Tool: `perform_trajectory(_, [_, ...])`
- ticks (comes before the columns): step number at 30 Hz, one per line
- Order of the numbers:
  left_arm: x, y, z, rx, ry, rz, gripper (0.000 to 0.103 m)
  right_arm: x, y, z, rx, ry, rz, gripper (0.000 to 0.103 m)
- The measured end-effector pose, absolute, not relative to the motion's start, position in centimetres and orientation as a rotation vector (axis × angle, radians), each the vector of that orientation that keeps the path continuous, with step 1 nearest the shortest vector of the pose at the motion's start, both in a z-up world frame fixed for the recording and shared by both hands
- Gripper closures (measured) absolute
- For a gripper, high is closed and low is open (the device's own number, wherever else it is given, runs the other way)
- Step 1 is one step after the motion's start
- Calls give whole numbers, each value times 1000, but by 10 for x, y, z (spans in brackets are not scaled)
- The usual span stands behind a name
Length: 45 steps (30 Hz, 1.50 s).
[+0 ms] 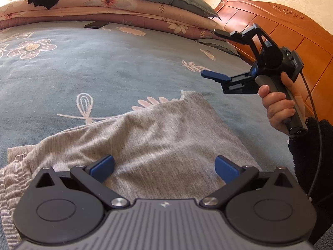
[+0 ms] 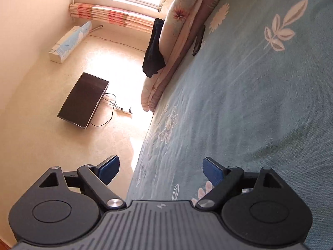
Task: Fold clothes
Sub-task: 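Lift the right gripper away from the folded sweatpants, then lower the right gripper and close it on the sweatpants edge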
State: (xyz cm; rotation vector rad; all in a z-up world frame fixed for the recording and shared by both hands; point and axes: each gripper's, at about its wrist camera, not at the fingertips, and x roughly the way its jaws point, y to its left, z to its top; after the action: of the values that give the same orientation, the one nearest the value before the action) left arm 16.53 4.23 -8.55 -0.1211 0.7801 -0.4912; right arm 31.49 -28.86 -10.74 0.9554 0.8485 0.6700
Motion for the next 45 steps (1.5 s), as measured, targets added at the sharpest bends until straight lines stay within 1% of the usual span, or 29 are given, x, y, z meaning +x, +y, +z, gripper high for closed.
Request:
perform_trajectory(4, [165, 41, -87, -113, 774, -486, 1, 310, -296, -91, 889, 836, 645, 12])
perform_trajectory(10, [166, 40, -88, -103, 773, -489, 1, 325, -269, -124, 919, 993, 639, 7])
perform_trajectory(12, [166, 41, -87, -109, 772, -491, 1, 328, -259, -121, 885, 997, 649, 4])
perform_trajectory(17, [165, 38, -89, -89, 765, -488, 1, 321, -242, -111, 777, 1005, 702, 5])
perform_trajectory(18, [165, 37, -89, -84, 765, -485, 1, 322, -241, -112, 747, 1000, 681, 9])
perform_trajectory(21, [165, 35, -89, -78, 766, -482, 1, 333, -246, -109, 696, 914, 610, 14])
perform_trajectory(23, [165, 36, -89, -83, 768, -485, 1, 341, -255, -105, 684, 846, 528, 13])
perform_trajectory(25, [166, 38, -88, -92, 767, -490, 1, 341, -262, -101, 739, 830, 599, 13])
perform_trajectory(26, [166, 38, -89, -94, 766, -492, 1, 338, -264, -96, 720, 818, 619, 13])
perform_trajectory(28, [165, 38, -89, -92, 763, -491, 1, 329, -264, -87, 646, 823, 608, 13])
perform_trajectory(29, [165, 37, -89, -90, 761, -490, 1, 327, -266, -87, 655, 841, 620, 13])
perform_trajectory(32, [164, 37, -90, -86, 759, -487, 1, 329, -267, -99, 684, 932, 651, 26])
perform_trajectory(33, [164, 37, -90, -85, 759, -487, 1, 330, -267, -103, 670, 950, 644, 36])
perform_trajectory(34, [164, 37, -90, -87, 759, -489, 1, 331, -265, -103, 645, 948, 635, 51])
perform_trajectory(35, [164, 38, -89, -90, 758, -491, 1, 332, -264, -103, 617, 943, 627, 59])
perform_trajectory(36, [164, 38, -89, -92, 758, -492, 1, 332, -264, -98, 570, 919, 618, 76])
perform_trajectory(37, [164, 38, -89, -92, 758, -493, 1, 330, -264, -92, 505, 896, 594, 90])
perform_trajectory(38, [164, 38, -89, -94, 759, -491, 1, 329, -263, -85, 440, 872, 569, 93])
perform_trajectory(40, [164, 39, -85, -109, 763, -485, 1, 326, -261, -74, 303, 843, 529, 94])
perform_trajectory(45, [177, 46, -61, -194, 779, -542, 1, 310, -247, -80, 90, 883, 564, 94])
